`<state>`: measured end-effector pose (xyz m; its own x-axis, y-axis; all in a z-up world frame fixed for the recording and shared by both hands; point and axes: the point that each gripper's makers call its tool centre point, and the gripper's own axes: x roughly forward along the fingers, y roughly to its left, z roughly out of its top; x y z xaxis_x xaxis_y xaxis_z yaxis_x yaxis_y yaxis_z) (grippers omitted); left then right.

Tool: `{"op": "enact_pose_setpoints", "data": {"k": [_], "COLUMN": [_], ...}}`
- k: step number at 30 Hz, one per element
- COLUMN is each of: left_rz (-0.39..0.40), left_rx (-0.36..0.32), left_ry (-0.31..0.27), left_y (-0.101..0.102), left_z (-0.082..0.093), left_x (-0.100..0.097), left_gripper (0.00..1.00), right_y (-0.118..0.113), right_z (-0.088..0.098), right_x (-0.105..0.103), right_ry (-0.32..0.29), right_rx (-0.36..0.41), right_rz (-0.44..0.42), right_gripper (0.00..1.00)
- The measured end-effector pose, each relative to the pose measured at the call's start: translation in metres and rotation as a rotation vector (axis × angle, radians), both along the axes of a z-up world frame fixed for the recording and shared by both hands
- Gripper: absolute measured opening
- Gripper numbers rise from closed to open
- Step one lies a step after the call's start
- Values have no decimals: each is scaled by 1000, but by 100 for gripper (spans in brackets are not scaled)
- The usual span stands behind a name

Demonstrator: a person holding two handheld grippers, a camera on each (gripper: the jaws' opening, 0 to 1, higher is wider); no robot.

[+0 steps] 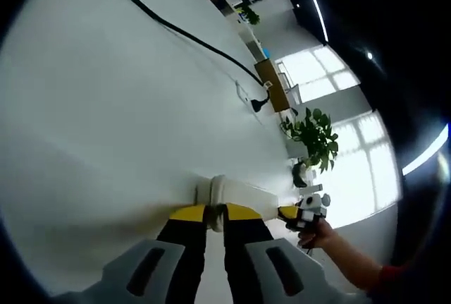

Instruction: Arrange the utensils inside the cutlery case until each visible utensil rests in its matching compartment.

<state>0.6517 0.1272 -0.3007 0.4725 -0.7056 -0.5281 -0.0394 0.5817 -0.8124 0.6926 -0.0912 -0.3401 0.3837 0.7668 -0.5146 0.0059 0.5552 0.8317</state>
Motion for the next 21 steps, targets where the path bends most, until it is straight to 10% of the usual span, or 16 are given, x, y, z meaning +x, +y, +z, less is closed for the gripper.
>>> {"op": "enact_pose_setpoints", "data": {"k": [2, 4, 8, 21], "left_rz": [-22, -19, 78, -35], "left_rx": [15, 6, -51, -66], "left_ry": [-44, -41, -49, -17], "left_y": [-1, 24, 30, 23], "left_z": [3, -19, -21, -42], "left_x": [-1, 55, 68, 81], "left_gripper": [10, 13, 15, 13], "right_y": [0, -2, -8, -2], "right_z": [2, 1, -1, 0], "right_x": [2, 3, 7, 7], "right_ry": [-43, -56, -29, -14], "right_rx": [-17, -9, 21, 39], "right_rz": [10, 10, -6, 71], "right_gripper": [6, 5, 5, 6]}}
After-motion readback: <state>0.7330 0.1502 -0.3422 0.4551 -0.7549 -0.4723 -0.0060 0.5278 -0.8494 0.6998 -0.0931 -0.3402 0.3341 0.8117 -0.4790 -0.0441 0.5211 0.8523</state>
